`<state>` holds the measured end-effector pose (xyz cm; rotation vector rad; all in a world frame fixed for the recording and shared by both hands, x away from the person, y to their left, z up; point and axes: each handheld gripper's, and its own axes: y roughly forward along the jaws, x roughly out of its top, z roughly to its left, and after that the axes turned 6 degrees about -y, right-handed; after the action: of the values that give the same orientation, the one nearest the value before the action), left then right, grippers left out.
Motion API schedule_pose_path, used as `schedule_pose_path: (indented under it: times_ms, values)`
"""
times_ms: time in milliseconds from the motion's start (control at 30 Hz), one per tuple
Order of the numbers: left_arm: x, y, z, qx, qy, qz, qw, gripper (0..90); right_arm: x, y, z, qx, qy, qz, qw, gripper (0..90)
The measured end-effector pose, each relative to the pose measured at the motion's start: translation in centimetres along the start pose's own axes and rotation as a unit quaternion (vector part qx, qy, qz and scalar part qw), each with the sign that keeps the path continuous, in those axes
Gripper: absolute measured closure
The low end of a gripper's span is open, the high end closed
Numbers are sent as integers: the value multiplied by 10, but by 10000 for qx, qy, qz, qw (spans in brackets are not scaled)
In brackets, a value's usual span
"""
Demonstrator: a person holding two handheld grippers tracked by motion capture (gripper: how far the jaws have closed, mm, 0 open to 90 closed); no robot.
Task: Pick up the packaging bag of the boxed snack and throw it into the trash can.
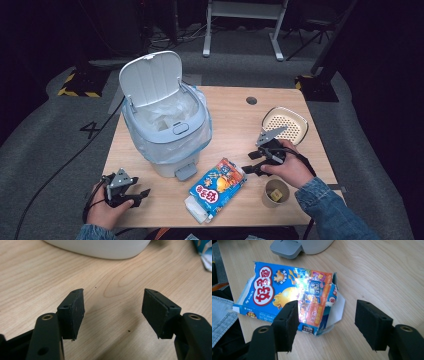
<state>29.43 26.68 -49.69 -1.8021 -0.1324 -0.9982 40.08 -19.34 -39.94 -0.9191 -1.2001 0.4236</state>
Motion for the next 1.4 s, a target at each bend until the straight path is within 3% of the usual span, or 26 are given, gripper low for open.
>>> schedule_pose_path:
  times_ms: [67, 267, 400, 767, 867, 967, 1100, 1133, 1233, 1267, 1300, 1367, 1400]
  values:
    - [0, 3, -1, -18, 12, 66, 10000, 341, 5, 7, 0, 24, -35, 113, 9999, 367]
    - [2, 9, 1, 22, 226, -60, 9997, 307, 15, 31, -1, 103, -93, 440, 9989, 339]
    - [3, 13, 1, 52, 255, -100, 9996, 268, 18, 46, 1, 153, -202, 622, 9977, 309]
    - [7, 17, 0, 83, 220, -109, 9997, 266, 19, 68, 0, 254, -213, 1101, 9934, 277]
    - [7, 17, -1, 62, 170, -113, 9998, 266, 19, 75, -1, 349, -248, 1325, 9903, 258]
    - [7, 17, -1, 71, 193, -111, 9997, 266, 20, 77, -1, 438, -293, 1419, 9885, 323]
    - [7, 17, -1, 72, 197, -102, 9997, 266, 19, 78, -2, 661, -132, 1502, 9864, 404]
    - [7, 17, -1, 68, 191, -103, 9997, 266, 19, 78, -4, 845, -24, 1554, 9842, 496]
    - [7, 17, -1, 85, 190, -110, 9997, 267, 20, 77, -3, 869, -50, 1626, 9828, 649]
    - [7, 17, -1, 85, 190, -110, 9997, 267, 20, 77, -3, 869, -50, 1626, 9828, 649]
    - [7, 17, -1, 88, 189, -111, 9997, 267, 20, 76, -4, 841, -9, 1656, 9826, 754]
    - [7, 17, -1, 88, 189, -111, 9997, 267, 20, 75, -5, 848, -8, 1672, 9823, 779]
    - [7, 17, -1, 88, 188, -111, 9997, 267, 20, 73, -6, 903, 83, 1635, 9824, 855]
